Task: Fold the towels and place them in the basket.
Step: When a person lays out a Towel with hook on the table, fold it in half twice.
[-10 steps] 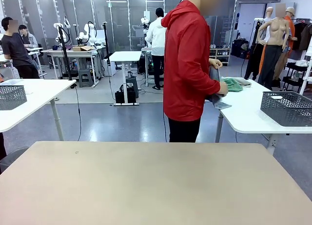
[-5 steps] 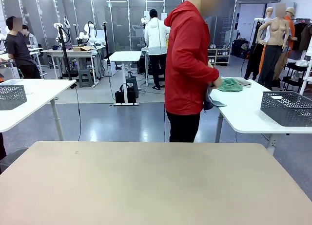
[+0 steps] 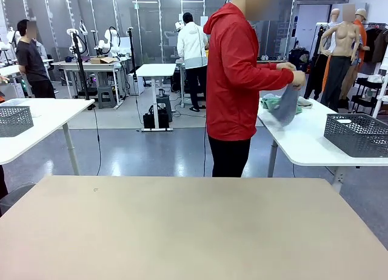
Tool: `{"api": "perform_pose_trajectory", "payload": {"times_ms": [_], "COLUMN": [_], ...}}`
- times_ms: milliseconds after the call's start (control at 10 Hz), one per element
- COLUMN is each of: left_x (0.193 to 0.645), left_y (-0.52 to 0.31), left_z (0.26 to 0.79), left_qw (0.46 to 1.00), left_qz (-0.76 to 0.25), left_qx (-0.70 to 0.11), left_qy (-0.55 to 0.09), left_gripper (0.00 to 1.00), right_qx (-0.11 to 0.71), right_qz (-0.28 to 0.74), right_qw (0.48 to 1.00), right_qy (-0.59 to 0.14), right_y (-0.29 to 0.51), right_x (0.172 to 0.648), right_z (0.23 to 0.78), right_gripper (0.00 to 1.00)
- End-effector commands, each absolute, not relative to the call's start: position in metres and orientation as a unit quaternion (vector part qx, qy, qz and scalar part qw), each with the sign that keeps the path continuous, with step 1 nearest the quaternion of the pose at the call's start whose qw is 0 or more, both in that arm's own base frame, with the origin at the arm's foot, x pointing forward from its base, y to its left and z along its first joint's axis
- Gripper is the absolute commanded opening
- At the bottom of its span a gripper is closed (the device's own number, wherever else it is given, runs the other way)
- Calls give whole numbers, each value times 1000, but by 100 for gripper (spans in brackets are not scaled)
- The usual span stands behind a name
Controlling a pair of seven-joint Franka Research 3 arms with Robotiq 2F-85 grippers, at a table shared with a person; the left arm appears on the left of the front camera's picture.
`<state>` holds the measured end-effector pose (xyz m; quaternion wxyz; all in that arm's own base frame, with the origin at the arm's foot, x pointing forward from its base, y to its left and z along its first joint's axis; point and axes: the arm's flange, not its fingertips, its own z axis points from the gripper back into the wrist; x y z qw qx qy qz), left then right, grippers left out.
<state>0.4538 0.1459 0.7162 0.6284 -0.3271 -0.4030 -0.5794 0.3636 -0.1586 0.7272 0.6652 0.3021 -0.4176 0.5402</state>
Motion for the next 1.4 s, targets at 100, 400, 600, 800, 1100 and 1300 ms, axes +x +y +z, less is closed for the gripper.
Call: {"api": "perform_pose_trajectory", "payload": {"times_ms": [100, 400, 600, 800, 1100, 1300], "left_x": [453, 453, 453, 453, 453, 453], "left_y": [146, 146, 146, 146, 146, 146], "left_z": [717, 717, 717, 717, 717, 717], "left_qw": [627, 627, 627, 627, 627, 627], "left_qz": [-580, -580, -580, -580, -580, -580], "left_qx": [-328, -328, -328, -328, -328, -328], "left_qy": [-403, -403, -403, -403, -403, -403], "left_gripper": [100, 100, 100, 100, 100, 100], "right_qx": [305, 305, 305, 305, 305, 305], "right_qz": [541, 541, 541, 541, 541, 541], "right_qw": [661, 661, 661, 661, 661, 661], "right_qy": [-421, -421, -421, -421, -421, -421], "right_y": [-157, -157, -157, -157, -157, -157], "right_x": [363, 363, 363, 363, 363, 363], "right_z": [729, 729, 729, 729, 729, 729], "right_gripper": [100, 100, 100, 100, 100, 100]}}
